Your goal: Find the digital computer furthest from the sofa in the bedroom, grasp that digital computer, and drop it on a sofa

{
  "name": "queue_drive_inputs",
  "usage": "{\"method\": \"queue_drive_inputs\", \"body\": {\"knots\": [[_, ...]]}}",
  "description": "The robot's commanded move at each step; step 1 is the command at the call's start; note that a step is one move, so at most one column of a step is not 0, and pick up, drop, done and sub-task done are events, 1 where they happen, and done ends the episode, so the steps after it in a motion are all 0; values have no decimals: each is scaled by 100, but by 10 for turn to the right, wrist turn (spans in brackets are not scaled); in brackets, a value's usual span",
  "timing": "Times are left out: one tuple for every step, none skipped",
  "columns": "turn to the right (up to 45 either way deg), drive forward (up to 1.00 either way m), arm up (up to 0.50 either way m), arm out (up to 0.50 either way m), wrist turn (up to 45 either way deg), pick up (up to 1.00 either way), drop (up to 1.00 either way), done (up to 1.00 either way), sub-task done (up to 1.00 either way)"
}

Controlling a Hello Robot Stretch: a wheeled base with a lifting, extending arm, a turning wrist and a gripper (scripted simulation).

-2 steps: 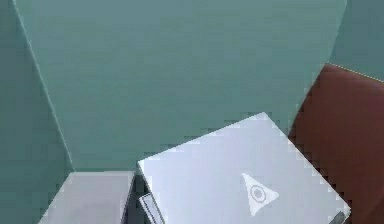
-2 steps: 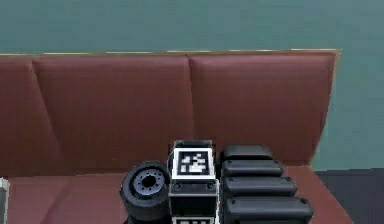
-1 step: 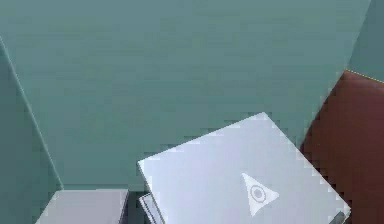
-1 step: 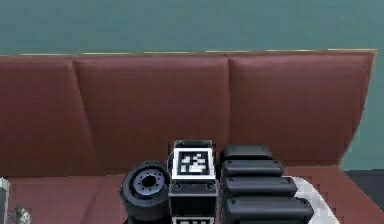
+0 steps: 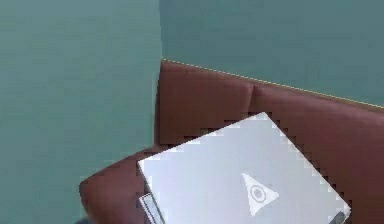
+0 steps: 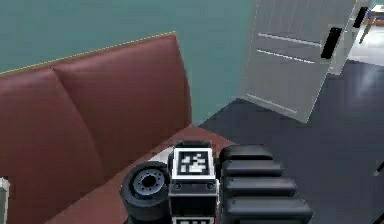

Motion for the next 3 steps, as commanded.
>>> {"method": "queue_drive_inputs", "body": {"knots": [[450,0,0,0,0,0,0,0,0],[450,0,0,0,0,0,0,0,0],[270,0,0,0,0,0,0,0,0]]}}
